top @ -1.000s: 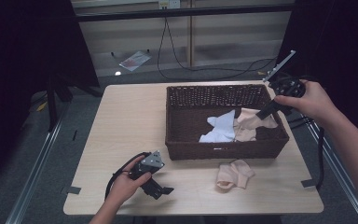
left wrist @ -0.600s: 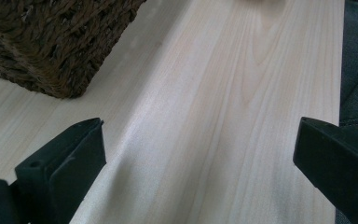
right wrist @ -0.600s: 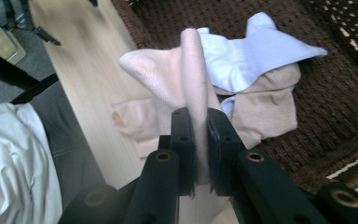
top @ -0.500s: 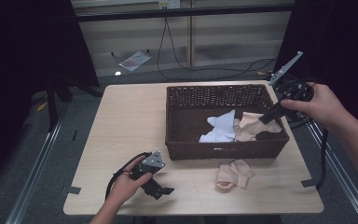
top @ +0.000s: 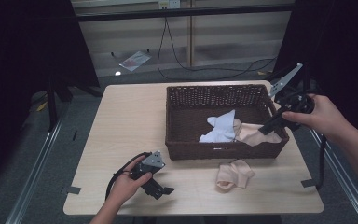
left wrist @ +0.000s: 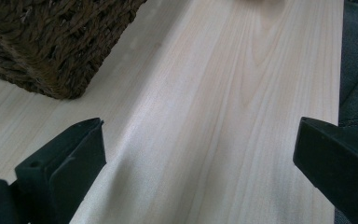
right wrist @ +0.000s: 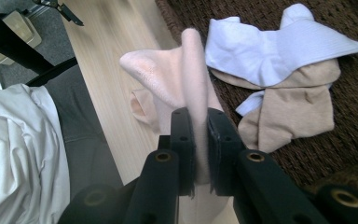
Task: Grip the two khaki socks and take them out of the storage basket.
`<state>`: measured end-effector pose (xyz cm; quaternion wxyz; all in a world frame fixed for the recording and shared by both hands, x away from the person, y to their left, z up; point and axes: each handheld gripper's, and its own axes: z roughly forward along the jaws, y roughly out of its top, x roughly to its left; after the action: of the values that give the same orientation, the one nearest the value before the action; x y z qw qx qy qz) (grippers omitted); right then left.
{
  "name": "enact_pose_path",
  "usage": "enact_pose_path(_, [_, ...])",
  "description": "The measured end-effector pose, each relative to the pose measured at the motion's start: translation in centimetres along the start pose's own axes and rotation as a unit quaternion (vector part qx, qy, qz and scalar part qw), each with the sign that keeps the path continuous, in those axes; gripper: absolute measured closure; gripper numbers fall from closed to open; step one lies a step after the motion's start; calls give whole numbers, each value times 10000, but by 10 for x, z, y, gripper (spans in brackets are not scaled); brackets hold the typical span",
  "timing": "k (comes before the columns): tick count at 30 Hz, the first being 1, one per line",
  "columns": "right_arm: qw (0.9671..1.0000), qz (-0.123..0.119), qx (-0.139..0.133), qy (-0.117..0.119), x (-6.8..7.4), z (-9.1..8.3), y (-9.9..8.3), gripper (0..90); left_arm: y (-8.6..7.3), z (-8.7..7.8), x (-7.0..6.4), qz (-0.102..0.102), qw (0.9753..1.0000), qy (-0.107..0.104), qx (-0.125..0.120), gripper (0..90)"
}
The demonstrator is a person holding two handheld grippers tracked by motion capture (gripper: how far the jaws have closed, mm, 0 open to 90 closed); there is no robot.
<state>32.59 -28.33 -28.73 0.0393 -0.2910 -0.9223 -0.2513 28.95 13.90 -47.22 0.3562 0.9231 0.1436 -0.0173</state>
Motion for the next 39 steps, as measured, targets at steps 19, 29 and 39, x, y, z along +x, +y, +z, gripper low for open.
enact_pose_path(19, [9998, -44, 206, 36, 17, 61, -28, 485, -1, -2, 0, 2, 10000, 8, -32, 19])
enact_pose_path(29, [9999, -17, 101, 6, 20, 68, -40, 292, -1, -1, -1, -1, 10000, 20, -34, 19])
enact_pose_path(39, [9998, 1, -87, -154, 23, 82, -64, 192, 0, -1, 0, 30, 10000, 3, 12, 19])
